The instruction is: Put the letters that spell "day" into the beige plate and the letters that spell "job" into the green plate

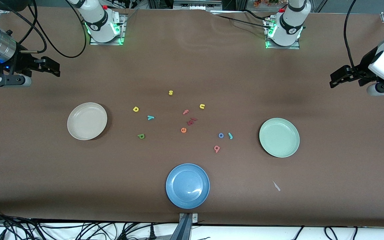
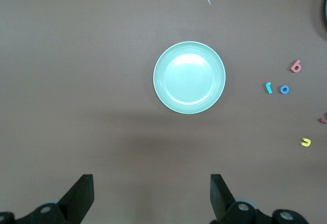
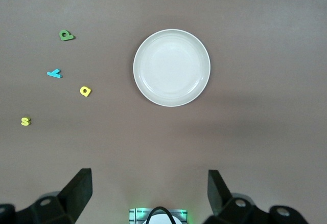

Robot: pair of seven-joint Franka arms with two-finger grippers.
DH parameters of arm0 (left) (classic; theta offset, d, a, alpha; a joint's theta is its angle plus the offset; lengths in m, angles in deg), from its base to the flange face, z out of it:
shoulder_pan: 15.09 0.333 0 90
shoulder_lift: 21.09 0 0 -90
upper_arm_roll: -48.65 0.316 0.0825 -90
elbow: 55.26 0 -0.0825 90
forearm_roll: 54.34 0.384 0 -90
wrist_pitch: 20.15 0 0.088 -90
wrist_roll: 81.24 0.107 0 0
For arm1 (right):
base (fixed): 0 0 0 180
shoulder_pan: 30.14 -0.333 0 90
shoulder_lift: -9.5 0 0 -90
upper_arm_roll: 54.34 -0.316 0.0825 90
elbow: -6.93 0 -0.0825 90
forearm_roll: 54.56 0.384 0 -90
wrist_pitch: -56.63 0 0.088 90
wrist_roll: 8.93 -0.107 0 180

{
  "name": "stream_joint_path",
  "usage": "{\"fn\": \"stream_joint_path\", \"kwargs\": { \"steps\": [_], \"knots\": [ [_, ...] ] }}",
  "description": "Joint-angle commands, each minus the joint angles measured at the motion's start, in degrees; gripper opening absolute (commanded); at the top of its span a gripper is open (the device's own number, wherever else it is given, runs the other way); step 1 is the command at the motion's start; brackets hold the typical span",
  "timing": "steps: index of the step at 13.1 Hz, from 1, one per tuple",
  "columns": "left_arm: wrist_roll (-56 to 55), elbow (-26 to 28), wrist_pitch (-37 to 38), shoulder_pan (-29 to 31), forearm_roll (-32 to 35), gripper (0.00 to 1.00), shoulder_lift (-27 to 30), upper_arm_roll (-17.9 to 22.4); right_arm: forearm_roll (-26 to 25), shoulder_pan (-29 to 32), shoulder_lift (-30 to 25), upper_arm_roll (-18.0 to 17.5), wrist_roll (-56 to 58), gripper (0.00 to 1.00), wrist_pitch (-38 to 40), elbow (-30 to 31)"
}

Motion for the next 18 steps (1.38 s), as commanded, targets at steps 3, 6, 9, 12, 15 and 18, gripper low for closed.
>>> {"fn": "stream_joint_path", "kwargs": {
  "steps": [3, 6, 9, 12, 15, 18],
  "knots": [
    [0.8, -1.4, 1.4, -0.3, 1.3, 1.0, -0.5, 0.0, 1.0, 0.4, 1.4, -0.1, 0.9, 1.0, 1.3, -1.9],
    [0.8, -1.4, 1.4, -0.3, 1.2, 1.0, -0.5, 0.0, 1.1, 0.3, 1.9, -0.1, 1.0, 1.0, 1.2, -3.2],
    [0.8, -1.4, 1.7, -0.3, 1.3, 1.0, -0.5, -0.9, 1.1, 0.2, 2.2, -0.2, 0.9, 1.0, 1.3, -3.3],
    [0.7, -1.5, 1.7, -0.3, 1.3, 1.0, -0.5, -1.3, 1.1, 0.0, 2.2, -0.5, 0.8, 1.0, 1.4, -3.3],
    [0.8, -1.5, 1.7, -0.2, 1.3, 1.0, -0.5, -1.2, 1.1, 0.0, 2.2, -0.4, 0.9, 1.0, 1.5, -3.3],
    [0.7, -1.5, 1.7, -0.2, 1.2, 1.0, -0.5, -1.2, 1.1, 0.0, 2.2, -0.5, 0.8, 1.0, 1.6, -3.2]
  ]
}}
